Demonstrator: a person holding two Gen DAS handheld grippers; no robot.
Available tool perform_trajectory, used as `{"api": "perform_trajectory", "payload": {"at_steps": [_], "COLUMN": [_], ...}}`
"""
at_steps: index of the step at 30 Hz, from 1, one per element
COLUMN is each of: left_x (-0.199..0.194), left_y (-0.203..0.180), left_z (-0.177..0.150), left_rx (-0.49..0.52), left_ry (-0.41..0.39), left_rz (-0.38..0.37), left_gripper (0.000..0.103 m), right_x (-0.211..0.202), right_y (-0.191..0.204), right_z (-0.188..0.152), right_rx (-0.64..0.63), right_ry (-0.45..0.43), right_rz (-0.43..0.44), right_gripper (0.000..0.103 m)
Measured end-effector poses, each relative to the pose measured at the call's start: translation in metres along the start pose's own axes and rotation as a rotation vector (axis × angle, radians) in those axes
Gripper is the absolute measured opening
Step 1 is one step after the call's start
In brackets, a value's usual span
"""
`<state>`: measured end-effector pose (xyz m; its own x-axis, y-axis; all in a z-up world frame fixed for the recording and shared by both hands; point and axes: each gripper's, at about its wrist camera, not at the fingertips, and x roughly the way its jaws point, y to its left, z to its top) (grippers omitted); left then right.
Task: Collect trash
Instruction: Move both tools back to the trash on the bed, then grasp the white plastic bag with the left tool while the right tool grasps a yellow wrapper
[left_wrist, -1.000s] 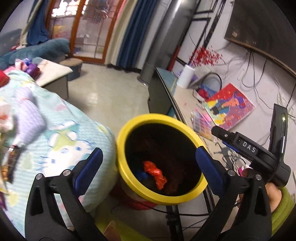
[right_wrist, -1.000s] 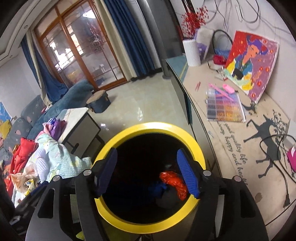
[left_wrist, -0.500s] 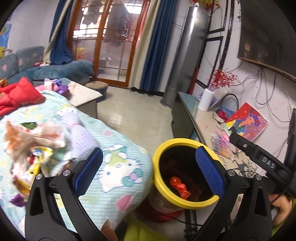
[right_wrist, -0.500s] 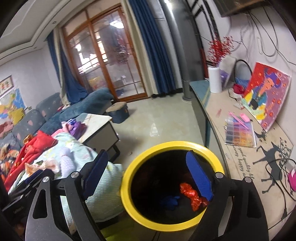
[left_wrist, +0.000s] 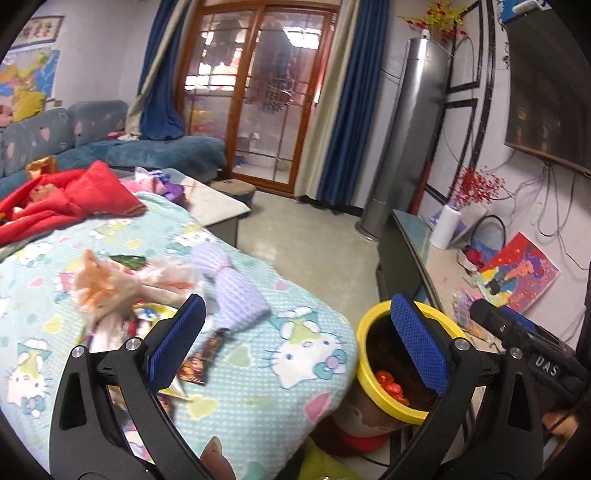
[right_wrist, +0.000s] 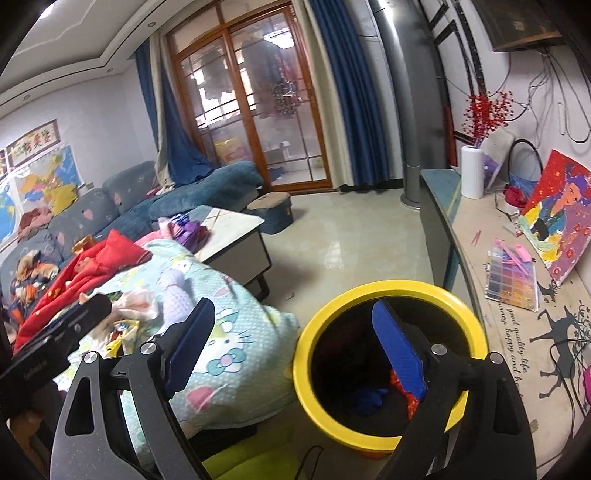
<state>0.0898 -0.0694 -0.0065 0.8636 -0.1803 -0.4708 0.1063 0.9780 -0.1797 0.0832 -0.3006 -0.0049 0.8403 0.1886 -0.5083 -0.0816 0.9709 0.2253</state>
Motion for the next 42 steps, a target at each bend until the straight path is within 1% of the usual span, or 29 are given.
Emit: {"api": "perform_trajectory", "payload": {"at_steps": [5,13,22,29,35,37,39,41,42], "left_x": [-0.008,-0.02,-0.031,-0.034,-0.034,-0.031,-0.028,-0.025,-0.023], "left_y": [0.02,0.062,0.102,0.141,0.172,0.179,0.187,0.195,0.198], "left_z": [0.003,0.005,0.007,0.006,0.007,0.007,0.007,0.006,0.005], "left_rx": [-0.028,-0.07,-0.137,-0.213,-0.267,-0.276,-0.289,-0.303,-0.308], "left_ry": [-0.016,-0.035,-0.042,-0.028,-0.014,-0.009,0.002,0.013,0.018], "left_rz": [0.048,0.153,0.216,0.271,0.248,0.246,0.239,0.228,0.22], "left_gripper": [0.092,0.092,0.092,0.092,0.092,0.092,0.092,0.092,0.089], "right_x": [0.006,0.014,0.024,0.034,0.043,0.049,0.054,0.06,0.063], "right_y": [0.022,0.056,0.099,0.141,0.173,0.182,0.189,0.198,0.201], "right_z": [-0.004,-0.008,-0.013,-0.023,-0.034,-0.038,-0.042,-0.045,-0.047], "right_rx": [-0.033,-0.104,-0.177,-0.251,-0.31,-0.321,-0.334,-0.35,-0.357], "right_ry": [0.029,0.065,0.093,0.14,0.178,0.197,0.216,0.24,0.25], "right_rz": [0.047,0.101,0.175,0.258,0.334,0.354,0.368,0.386,0.391], "right_gripper": [0.085,0.085,0.085,0.085,0.084,0.083,0.075,0.071,0.068]}}
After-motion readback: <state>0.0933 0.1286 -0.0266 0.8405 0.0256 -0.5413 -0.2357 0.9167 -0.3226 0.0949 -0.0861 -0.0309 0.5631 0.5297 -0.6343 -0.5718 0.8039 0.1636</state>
